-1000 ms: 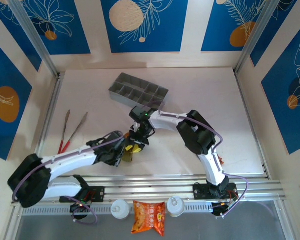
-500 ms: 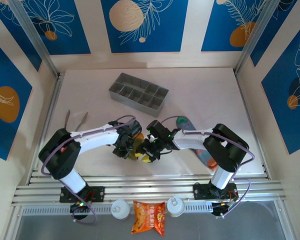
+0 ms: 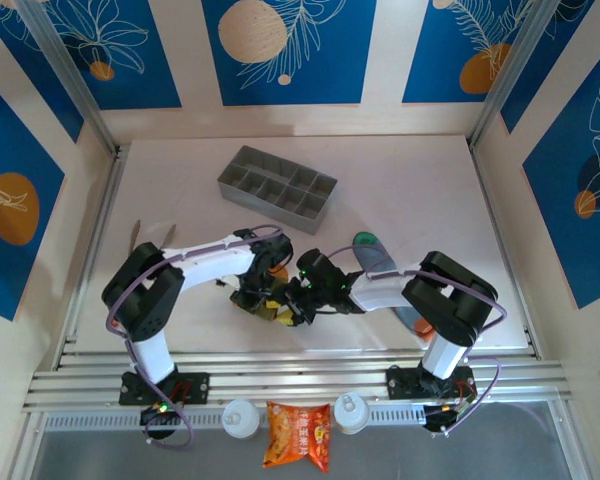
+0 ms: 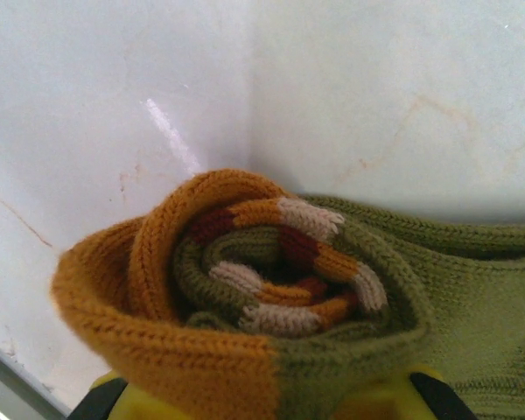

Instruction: Roll the socks

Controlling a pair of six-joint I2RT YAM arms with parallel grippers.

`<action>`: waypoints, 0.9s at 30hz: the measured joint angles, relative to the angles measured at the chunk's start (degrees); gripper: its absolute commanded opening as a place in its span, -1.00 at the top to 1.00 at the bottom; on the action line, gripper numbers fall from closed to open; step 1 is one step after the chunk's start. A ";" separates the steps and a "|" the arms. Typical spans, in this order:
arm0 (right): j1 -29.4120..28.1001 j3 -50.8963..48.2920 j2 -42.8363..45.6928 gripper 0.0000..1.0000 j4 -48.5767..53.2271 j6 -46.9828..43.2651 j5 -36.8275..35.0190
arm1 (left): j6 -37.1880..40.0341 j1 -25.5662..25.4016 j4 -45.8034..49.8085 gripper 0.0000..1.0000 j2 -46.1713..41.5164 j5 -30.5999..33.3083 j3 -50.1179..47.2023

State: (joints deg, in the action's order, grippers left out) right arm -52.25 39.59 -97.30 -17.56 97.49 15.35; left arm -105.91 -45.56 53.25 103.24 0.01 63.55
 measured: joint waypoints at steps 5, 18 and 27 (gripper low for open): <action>-0.09 -0.24 -0.83 0.20 -1.31 0.66 -0.17 | 1.29 0.15 1.60 1.00 1.51 -0.24 1.60; 0.00 1.62 -3.41 0.99 -1.86 3.28 1.22 | 4.42 0.42 1.92 1.00 2.10 -0.83 2.03; 0.13 3.50 -3.39 1.00 3.02 6.54 1.64 | 9.70 1.53 -3.74 -0.33 -3.69 -1.07 -2.95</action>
State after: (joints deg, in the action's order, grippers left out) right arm -52.12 43.09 -100.68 -14.55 104.03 16.99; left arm -96.20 -44.03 49.52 99.55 -1.06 60.60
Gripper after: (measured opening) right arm 0.048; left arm 0.509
